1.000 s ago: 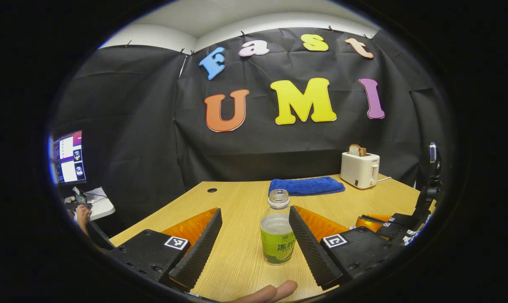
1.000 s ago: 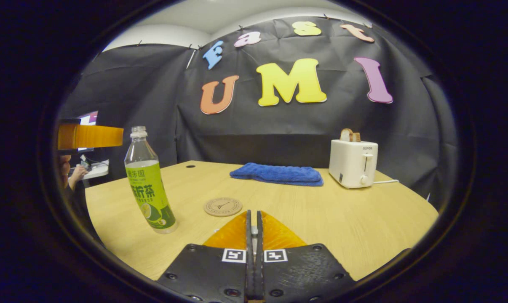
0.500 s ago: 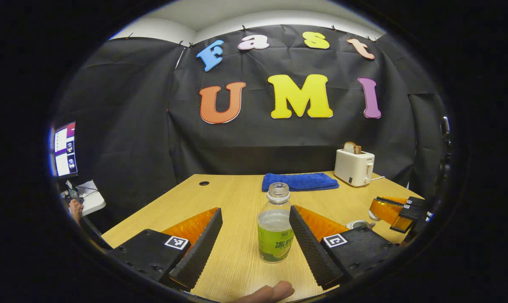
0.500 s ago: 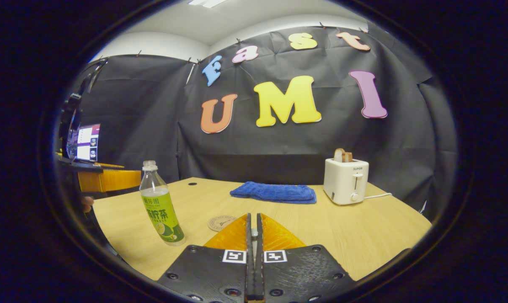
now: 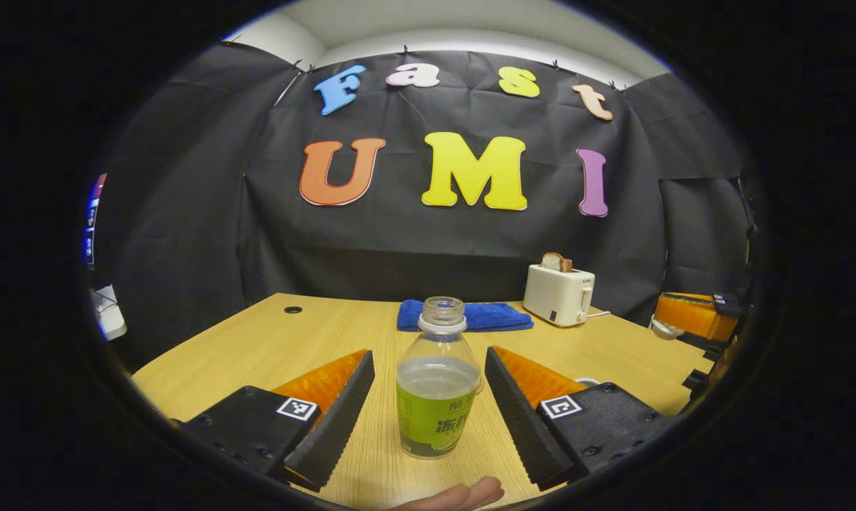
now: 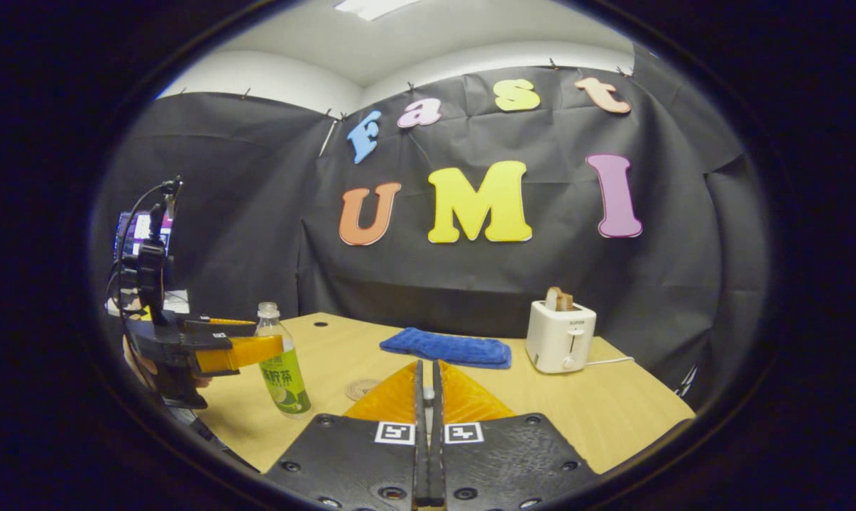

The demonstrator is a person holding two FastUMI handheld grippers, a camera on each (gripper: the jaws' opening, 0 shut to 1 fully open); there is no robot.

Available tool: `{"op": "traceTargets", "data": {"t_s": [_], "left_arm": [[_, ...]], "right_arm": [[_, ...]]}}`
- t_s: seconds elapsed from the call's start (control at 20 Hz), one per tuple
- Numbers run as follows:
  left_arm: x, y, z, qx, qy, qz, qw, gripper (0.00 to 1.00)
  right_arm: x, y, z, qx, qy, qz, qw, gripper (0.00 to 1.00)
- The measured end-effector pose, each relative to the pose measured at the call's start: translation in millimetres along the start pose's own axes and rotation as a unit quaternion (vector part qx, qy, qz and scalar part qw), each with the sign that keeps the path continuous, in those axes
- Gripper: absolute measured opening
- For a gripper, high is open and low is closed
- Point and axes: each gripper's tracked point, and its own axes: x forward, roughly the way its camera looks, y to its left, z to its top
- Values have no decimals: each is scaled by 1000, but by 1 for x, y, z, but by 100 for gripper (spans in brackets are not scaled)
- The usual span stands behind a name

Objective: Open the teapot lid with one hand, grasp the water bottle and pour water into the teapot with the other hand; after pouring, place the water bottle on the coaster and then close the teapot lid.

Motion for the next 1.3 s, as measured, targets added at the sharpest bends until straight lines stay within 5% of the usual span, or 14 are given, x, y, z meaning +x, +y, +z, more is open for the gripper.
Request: {"op": "traceTargets", "data": {"t_s": [0.3, 0.5, 0.65, 1.0, 1.15, 1.3], "left_arm": [[11, -18, -10, 40, -30, -19, 999, 99], [23, -1, -22, 65, -17, 32, 997, 97], [27, -4, -24, 40, -14, 35, 998, 81], [2, 18, -6, 62, 18, 119, 991, 77], [-2, 18, -15, 111, 59, 146, 981, 77], [-5, 4, -16, 221, 68, 156, 960, 77]], "right_arm": [[4, 1, -10, -11, 17, 2, 1000, 0], [5, 5, -13, -17, 22, 6, 1000, 1], [4, 3, -11, -21, 20, 2, 1000, 1], [3, -19, -6, -10, 17, -16, 1000, 0], [3, -25, -9, -2, 24, -17, 1000, 0], [4, -33, -14, -10, 33, -23, 999, 0]]}}
